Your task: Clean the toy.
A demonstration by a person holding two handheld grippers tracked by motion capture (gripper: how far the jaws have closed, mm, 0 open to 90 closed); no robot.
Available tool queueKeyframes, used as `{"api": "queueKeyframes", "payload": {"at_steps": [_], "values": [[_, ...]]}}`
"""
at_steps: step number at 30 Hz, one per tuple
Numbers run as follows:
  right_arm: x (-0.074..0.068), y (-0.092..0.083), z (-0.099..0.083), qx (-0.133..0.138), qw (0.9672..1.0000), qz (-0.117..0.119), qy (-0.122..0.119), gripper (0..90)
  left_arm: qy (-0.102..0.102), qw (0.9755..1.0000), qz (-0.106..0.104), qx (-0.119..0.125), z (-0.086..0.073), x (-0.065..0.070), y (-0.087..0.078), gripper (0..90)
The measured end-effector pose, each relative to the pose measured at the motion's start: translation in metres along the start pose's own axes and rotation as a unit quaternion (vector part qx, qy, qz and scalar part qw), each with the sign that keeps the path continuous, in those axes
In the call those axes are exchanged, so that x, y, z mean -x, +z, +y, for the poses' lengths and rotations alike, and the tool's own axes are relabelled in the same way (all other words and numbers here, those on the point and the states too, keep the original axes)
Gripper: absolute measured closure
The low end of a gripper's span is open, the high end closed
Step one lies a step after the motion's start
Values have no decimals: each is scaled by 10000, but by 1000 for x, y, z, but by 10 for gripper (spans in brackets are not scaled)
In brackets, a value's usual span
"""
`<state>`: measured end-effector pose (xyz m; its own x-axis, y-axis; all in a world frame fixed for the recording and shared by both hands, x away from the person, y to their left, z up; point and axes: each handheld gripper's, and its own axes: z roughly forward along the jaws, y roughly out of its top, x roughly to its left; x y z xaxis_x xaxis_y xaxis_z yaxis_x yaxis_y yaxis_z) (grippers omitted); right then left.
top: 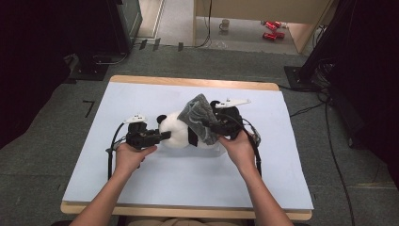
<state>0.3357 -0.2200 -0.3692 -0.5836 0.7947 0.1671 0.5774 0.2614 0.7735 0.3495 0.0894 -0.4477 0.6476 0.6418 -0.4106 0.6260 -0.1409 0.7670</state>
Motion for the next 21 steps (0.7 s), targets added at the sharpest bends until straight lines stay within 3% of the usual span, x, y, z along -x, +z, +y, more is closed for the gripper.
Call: {"api": "queueKeyframes", "payload": {"at_steps": [8, 13, 17, 21], "values": [[24, -16, -7, 114, 9991, -258, 322, 753, -52, 10000, -24, -37, 3, -2, 1, 645], [41, -22, -15, 38, 9968, -625, 496, 757, -54, 10000, -21, -71, 4, -4, 2, 645], [45, -29, -17, 63, 9968, -514, 614, 758, -56, 10000, 9, -75, 5, -4, 2, 645], [35, -41, -8, 294, 9979, -211, 535, 759, -80, 10000, 4, -52, 5, -5, 3, 645]]}}
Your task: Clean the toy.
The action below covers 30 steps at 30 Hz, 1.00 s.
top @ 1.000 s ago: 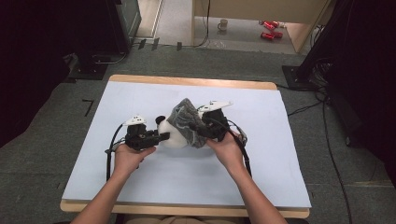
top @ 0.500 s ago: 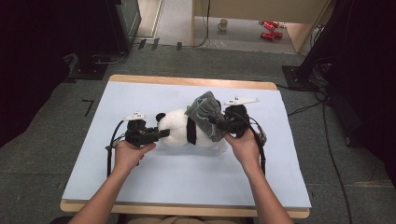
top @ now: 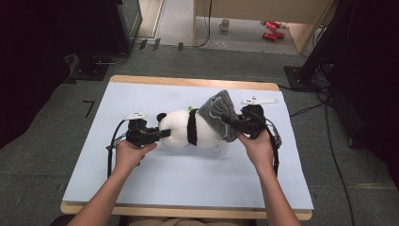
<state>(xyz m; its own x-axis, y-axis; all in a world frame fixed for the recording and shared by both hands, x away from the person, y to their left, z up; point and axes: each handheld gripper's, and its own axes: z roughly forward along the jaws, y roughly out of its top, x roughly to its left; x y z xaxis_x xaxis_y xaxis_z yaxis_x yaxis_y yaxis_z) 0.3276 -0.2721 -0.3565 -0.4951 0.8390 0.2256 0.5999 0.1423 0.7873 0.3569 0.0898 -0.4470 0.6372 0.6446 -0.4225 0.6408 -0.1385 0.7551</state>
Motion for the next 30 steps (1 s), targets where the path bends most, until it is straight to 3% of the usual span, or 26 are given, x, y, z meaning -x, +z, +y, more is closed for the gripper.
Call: {"api": "queueKeyframes", "payload": {"at_steps": [3, 7, 12, 17, 24, 26, 30], "values": [[-15, -5, 7, 158, 9995, 245, -129, 758, 40, 10000, 19, -21, 0, 1, 0, 644], [-35, -1, 12, 167, 9981, 504, -303, 758, 40, 10000, 33, -25, -1, 3, -1, 642], [-53, 15, 13, 32, 9959, 762, -484, 758, 24, 10000, 12, -10, -3, 6, -2, 641], [-69, 33, 13, -114, 9931, 948, -679, 757, 121, 9998, 118, 39, -6, 15, -3, 641], [-90, 57, 10, -270, 9897, 1087, -889, 758, 320, 9994, 140, 20, -10, 30, -6, 638], [-93, 63, 8, -300, 9894, 1023, -983, 756, 402, 9990, 196, 4, -11, 33, -6, 638], [-94, 75, 2, -373, 9891, 892, -1106, 749, 372, 9989, 277, -82, -13, 32, -6, 639]]}}
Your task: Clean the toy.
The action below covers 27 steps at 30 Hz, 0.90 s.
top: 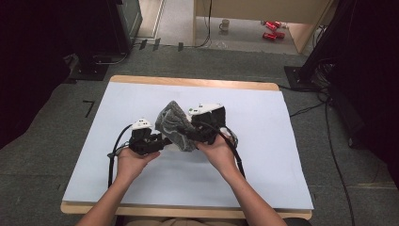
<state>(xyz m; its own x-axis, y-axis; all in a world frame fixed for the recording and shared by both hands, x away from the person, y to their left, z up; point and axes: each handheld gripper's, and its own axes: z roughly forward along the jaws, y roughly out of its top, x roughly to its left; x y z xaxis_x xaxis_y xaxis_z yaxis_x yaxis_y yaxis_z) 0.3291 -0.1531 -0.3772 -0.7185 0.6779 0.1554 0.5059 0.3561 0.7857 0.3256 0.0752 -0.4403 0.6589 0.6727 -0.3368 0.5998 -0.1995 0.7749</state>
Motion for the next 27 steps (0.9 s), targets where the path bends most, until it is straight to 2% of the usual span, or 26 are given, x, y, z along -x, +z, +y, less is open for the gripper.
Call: {"api": "queueKeyframes", "payload": {"at_steps": [2, 6, 10, 14, 20, 27], "values": [[4, 1, -1, -2, 10000, 25, 42, 748, -23, 10000, -41, 19, 0, -1, 0, 639], [8, 0, -3, -94, 9997, -187, -98, 747, -37, 10000, -72, 36, 0, -4, 2, 640], [15, -4, -5, -177, 9992, -353, -73, 748, -74, 9999, -147, 49, 1, -8, 3, 640], [23, -13, -7, -188, 9987, -469, 69, 751, -89, 9995, -308, 52, 2, -16, 3, 641], [36, -29, -9, -151, 9981, -554, 237, 753, -121, 9992, -387, 51, 6, -24, 6, 642], [58, -53, -18, 25, 9950, -770, 630, 751, -242, 9987, -459, 8, 12, -32, 9, 642]]}}
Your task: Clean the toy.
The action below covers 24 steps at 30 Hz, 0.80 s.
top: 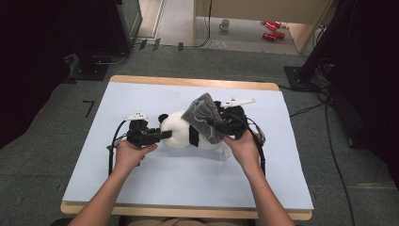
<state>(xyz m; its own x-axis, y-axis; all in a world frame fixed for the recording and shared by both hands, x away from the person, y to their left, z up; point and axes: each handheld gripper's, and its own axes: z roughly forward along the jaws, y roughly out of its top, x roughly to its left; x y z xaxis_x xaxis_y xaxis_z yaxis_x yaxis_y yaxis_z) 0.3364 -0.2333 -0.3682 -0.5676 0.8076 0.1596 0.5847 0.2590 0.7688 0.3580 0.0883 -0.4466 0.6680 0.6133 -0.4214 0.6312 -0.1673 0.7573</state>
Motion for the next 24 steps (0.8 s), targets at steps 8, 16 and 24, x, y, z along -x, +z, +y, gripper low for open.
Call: {"api": "queueKeyframes", "payload": {"at_steps": [8, 16, 24], "values": [[27, -11, -10, 93, 9988, -243, 425, 754, -76, 10000, -29, -8, 3, -4, 1, 642], [51, -5, -30, 68, 9964, -218, 819, 757, -88, 9999, -19, -63, 4, -7, 0, 642], [62, -7, -33, -189, 9958, -563, 701, 756, -171, 9998, -108, -87, 5, -10, 0, 646]]}}
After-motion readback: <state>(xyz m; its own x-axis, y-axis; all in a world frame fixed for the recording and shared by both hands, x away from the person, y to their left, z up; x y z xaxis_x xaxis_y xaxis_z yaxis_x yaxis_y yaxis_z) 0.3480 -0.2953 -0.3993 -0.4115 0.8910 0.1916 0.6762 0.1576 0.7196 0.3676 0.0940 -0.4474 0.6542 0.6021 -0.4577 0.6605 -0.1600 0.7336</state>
